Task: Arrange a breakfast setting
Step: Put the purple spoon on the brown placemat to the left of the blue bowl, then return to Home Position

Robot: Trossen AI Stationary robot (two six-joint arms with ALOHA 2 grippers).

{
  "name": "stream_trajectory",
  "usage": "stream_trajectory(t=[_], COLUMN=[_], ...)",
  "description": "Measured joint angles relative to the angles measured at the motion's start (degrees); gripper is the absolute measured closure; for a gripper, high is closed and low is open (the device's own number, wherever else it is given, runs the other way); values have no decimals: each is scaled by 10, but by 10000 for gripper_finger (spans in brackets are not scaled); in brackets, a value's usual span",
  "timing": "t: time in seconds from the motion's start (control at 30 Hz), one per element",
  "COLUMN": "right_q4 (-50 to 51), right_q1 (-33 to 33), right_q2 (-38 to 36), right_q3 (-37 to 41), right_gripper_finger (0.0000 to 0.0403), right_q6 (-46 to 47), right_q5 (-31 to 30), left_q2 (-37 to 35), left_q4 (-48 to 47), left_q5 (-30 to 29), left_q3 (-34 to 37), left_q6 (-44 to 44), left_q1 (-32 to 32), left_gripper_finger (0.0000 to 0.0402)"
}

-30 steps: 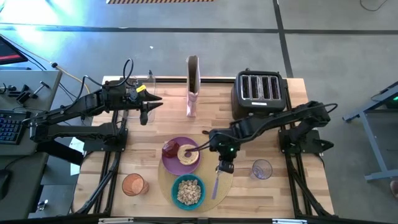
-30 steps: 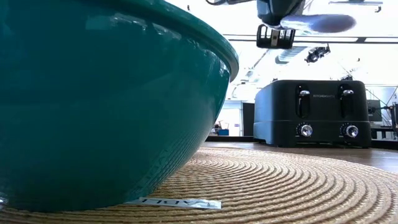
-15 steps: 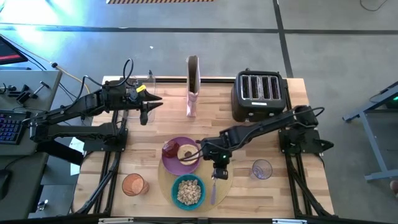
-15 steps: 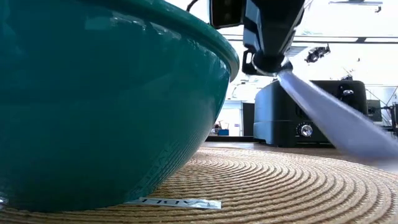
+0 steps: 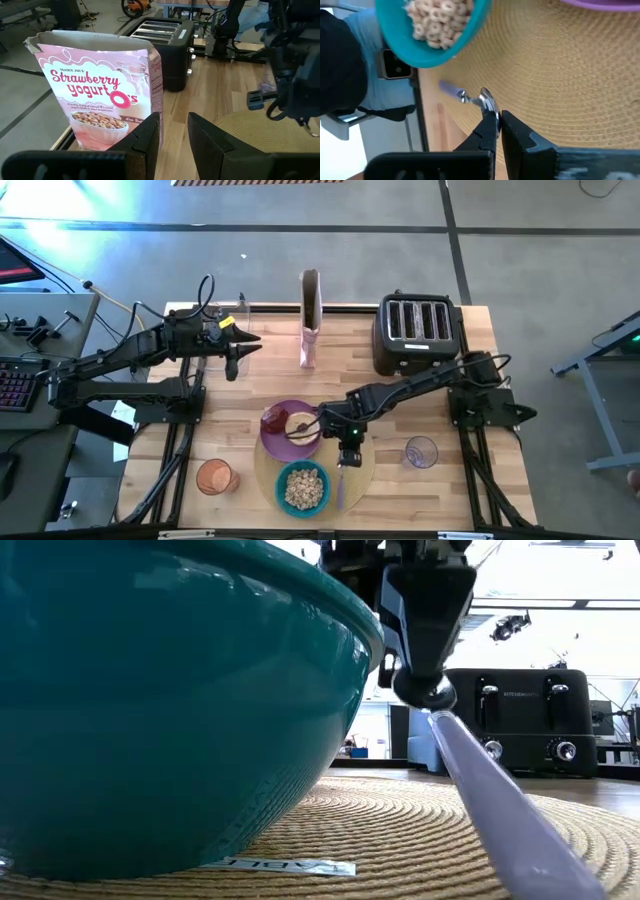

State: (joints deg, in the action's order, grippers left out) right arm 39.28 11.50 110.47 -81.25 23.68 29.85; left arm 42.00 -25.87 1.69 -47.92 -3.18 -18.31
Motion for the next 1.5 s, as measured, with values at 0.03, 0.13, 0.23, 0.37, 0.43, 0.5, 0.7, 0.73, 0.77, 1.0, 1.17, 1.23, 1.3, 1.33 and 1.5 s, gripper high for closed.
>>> stream_trajectory(t=[0.03,0.13,0.23,0.37,0.43,0.5,0.7,0.73,0.77,1.0,1.17,1.23,1.3,1.33,1.5], right_q4=[2,-1,-3,-1,2,2,6,6,7,15,17,19,21,21,23], right_q1=[0,-3,-7,-12,-15,-18,-26,-26,-26,-26,-26,-26,-26,-26,-26], right_q2=[3,10,16,27,33,36,37,37,37,37,37,37,37,37,37], right_q3=[0,0,0,0,0,0,0,0,0,0,0,0,0,0,0], right_gripper_finger=[403,403,403,403,403,403,402,402,402,402,387,373,360,354,343], right_q6=[-3,-13,-17,-17,-17,-17,-12,-12,-12,-6,-6,-6,-6,-6,-6], right_q5=[0,2,2,2,2,2,-17,-19,-20,-20,-20,-20,-24,-26,-28], left_q2=[0,0,0,0,0,0,0,0,0,0,0,0,0,0,0], left_q4=[0,0,0,0,0,0,0,0,0,0,0,0,0,0,0], left_q5=[0,0,0,0,0,0,0,0,0,0,0,0,0,0,0], left_q3=[0,0,0,0,0,0,0,0,0,0,0,0,0,0,0], left_q6=[0,0,0,0,0,0,0,0,0,0,0,0,0,0,0], left_q1=[0,0,0,0,0,0,0,0,0,0,0,0,0,0,0], left_gripper_finger=[312,312,312,312,312,312,312,312,312,312,312,312,312,312,312])
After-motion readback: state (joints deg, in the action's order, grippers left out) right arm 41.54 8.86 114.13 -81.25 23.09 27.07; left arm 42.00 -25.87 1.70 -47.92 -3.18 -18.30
